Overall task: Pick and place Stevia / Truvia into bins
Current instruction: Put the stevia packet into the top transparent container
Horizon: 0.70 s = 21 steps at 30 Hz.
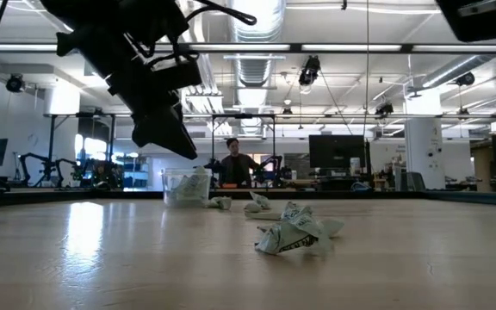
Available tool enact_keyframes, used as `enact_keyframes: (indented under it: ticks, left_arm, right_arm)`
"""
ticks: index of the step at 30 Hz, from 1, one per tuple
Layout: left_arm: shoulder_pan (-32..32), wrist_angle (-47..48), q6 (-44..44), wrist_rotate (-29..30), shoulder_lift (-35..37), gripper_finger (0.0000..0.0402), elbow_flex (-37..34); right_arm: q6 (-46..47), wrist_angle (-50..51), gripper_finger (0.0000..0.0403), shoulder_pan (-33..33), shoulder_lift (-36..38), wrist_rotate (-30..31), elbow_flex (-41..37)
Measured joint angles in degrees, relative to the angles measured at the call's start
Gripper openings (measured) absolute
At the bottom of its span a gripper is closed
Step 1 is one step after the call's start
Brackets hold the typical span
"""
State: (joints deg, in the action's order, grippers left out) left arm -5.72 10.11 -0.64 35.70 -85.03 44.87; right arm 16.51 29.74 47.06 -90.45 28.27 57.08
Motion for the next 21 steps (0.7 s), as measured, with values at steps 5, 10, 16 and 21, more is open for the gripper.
enact_keyframes:
  ticks: [5,10,16,21]
  left_arm:
    - [-0.02,-4.3,1.59,-7.77,-0.28,0.0094,-0.05]
    - [-0.04,-8.26,5.12,-16.36,-1.93,0.0094,-0.04]
    - [-0.09,-12.08,8.47,-18.08,-5.41,0.0094,0.13]
    - [-0.03,-14.19,13.71,-18.02,-9.27,0.0094,1.09]
  right_arm:
    - [-4.37,0.02,0.0082,-3.64,0.03,4.25,0.0]
    - [-7.76,0.15,0.0071,-7.93,0.04,4.72,0.0]
    - [-8.6,0.35,0.0063,-11.9,0.07,4.23,0.0]
    - [-8.63,0.52,0.0064,-12.47,0.09,1.31,0.0]
